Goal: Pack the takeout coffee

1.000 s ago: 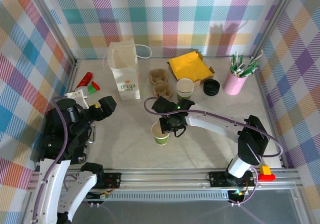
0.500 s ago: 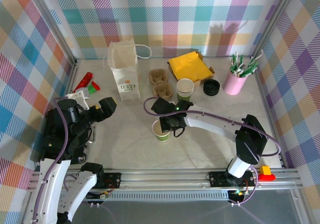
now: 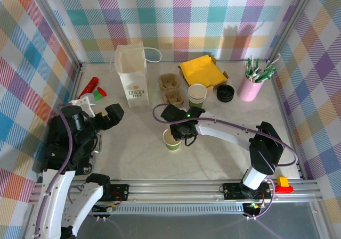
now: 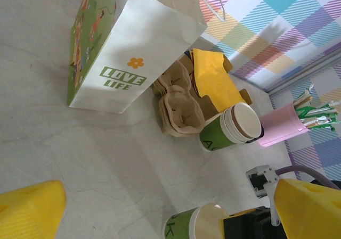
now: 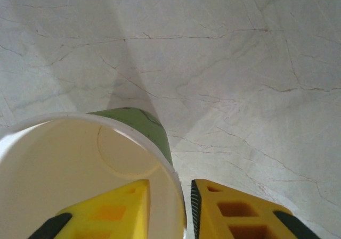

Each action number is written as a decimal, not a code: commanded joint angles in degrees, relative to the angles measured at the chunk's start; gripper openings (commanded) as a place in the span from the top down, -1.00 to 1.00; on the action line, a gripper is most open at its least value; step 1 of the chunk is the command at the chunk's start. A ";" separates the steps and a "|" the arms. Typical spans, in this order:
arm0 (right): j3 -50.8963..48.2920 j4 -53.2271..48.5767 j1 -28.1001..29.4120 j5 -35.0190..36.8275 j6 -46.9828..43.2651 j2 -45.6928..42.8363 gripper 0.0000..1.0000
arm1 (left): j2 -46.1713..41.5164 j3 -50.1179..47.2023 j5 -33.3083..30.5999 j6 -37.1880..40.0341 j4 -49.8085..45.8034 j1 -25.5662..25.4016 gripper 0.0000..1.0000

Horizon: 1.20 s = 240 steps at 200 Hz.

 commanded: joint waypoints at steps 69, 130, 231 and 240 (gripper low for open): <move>6.27 -7.81 -1.31 4.46 -2.25 -7.90 0.11 | -0.56 4.30 1.14 -0.10 -1.46 -0.41 -0.99; 7.51 -8.53 -11.71 2.03 -6.59 -19.53 -0.06 | -0.82 5.05 3.28 0.16 -0.94 -0.46 -0.99; 1.64 3.60 -36.18 -6.74 -5.07 -18.12 -0.22 | -0.18 3.63 8.19 -1.53 1.97 -0.46 -1.00; 0.86 5.20 -37.79 -7.70 -3.78 -17.10 -0.25 | 0.11 3.31 9.51 -2.06 2.81 -0.41 -0.98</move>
